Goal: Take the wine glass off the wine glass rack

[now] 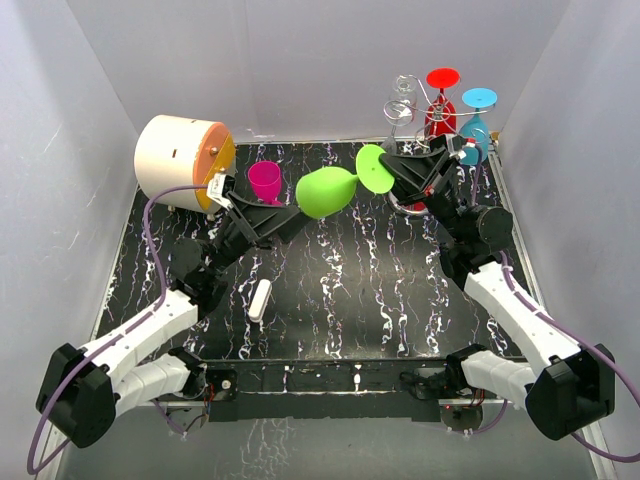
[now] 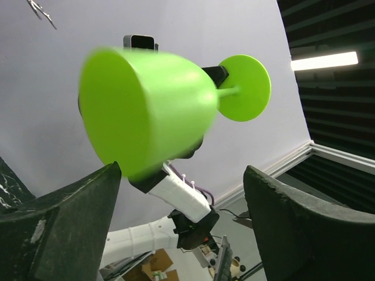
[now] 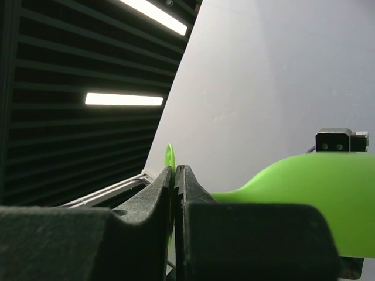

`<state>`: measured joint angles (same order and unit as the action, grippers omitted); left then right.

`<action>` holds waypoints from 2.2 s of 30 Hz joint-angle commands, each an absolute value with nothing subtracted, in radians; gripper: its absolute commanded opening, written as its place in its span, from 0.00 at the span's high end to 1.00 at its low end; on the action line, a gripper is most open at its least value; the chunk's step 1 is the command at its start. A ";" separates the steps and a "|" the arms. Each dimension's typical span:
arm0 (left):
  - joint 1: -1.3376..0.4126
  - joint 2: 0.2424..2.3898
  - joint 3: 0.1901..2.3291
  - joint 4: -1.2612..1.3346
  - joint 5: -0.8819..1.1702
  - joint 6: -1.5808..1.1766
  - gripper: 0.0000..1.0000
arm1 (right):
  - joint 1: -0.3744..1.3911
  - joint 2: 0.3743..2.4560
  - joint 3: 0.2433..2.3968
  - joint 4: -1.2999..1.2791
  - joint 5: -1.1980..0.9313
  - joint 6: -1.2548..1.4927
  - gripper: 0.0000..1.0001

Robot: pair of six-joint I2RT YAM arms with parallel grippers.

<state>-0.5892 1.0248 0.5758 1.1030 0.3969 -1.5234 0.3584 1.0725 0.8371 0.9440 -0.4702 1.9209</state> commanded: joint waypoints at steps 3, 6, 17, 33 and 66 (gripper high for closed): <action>-0.586 0.963 0.623 1.066 0.390 -1.434 0.12 | 0.374 1.033 0.840 0.986 -0.493 1.947 1.00; -0.585 0.962 0.609 1.086 0.378 -1.438 0.12 | 0.374 1.024 0.837 0.990 -0.491 1.956 1.00; -0.586 1.065 0.617 1.420 0.423 -1.576 0.37 | 0.376 1.023 0.816 0.969 -0.506 1.943 1.00; -0.586 1.073 0.663 1.459 0.473 -1.614 1.00 | 0.384 1.038 0.759 1.006 -0.497 1.924 0.84; -0.584 0.999 1.321 -0.819 -0.168 -0.634 1.00 | 0.363 0.686 0.919 -0.218 0.125 0.740 0.02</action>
<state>-0.5880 0.9035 1.2190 -0.5903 -0.0044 -0.8192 0.3653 0.7319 0.8307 -0.1226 -0.0101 0.9077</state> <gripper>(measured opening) 0.020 0.983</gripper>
